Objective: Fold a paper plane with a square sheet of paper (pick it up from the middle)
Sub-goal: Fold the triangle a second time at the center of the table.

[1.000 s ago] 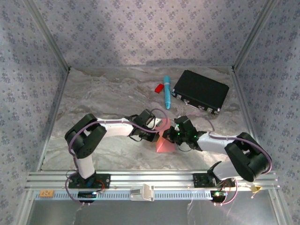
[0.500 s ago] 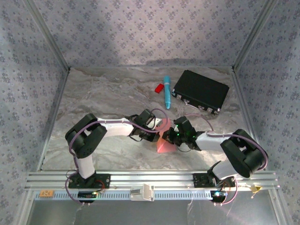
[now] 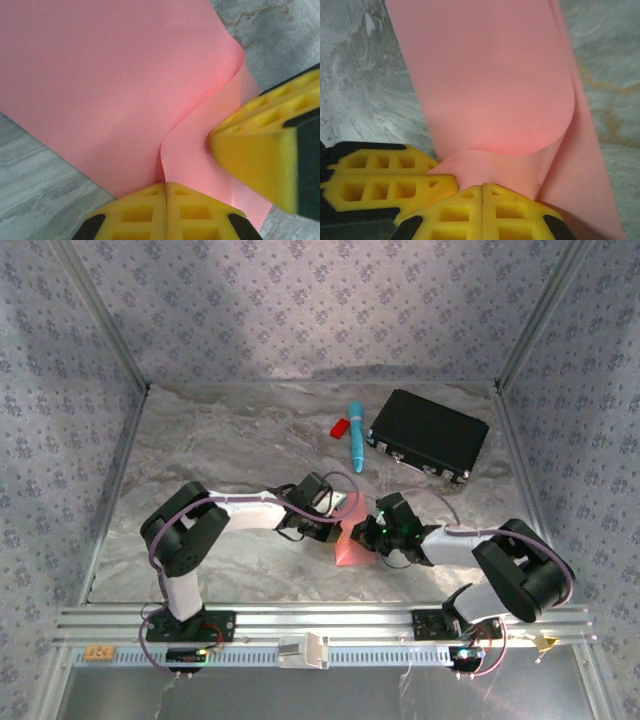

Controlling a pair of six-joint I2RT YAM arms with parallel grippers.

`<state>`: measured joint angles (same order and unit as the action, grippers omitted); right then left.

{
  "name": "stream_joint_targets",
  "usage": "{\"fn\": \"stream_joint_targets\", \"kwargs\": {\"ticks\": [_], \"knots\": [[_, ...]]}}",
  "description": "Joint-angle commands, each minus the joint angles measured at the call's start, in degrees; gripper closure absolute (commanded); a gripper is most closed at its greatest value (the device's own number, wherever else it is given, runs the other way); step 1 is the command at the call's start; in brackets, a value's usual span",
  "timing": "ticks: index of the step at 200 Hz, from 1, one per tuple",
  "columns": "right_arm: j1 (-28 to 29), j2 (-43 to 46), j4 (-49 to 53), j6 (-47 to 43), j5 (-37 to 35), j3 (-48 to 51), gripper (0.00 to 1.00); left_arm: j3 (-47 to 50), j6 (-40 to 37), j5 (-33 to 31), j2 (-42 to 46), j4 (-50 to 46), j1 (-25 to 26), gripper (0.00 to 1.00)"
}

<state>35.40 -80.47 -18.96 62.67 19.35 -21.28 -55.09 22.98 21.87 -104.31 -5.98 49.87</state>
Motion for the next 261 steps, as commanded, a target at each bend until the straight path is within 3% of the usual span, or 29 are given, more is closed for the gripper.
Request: {"fn": "stream_joint_targets", "kwargs": {"ticks": [1, 89, 127, 156, 221, 261], "knots": [[-1.7, 0.9, 2.7, -1.5, 0.9, -3.1, 1.0, 0.0, -1.1, -0.3, -2.0, -2.6, -0.1, 1.0], [-3.6, -2.9, 2.1, 1.4, -2.4, 1.2, 1.0, 0.1, -1.3, -0.5, -1.9, -2.5, 0.0, 1.0], [-5.8, -1.1, -4.2, 4.1, 2.0, 2.1, 1.0, 0.2, -1.4, -0.6, -1.9, -2.7, -0.1, 1.0], [-6.3, 1.7, 2.3, 0.6, 1.4, -1.8, 1.0, 0.2, -1.5, -0.5, -2.0, -2.7, -0.1, 1.0], [-6.6, -2.6, -2.3, 1.8, 2.9, 0.9, 1.0, 0.3, -1.4, -0.5, -2.1, -2.7, -0.1, 1.0], [-9.9, -3.7, -3.2, 1.5, 2.5, 3.6, 1.0, 0.4, -1.6, -0.4, -2.2, -2.7, -0.1, 1.0]]}}
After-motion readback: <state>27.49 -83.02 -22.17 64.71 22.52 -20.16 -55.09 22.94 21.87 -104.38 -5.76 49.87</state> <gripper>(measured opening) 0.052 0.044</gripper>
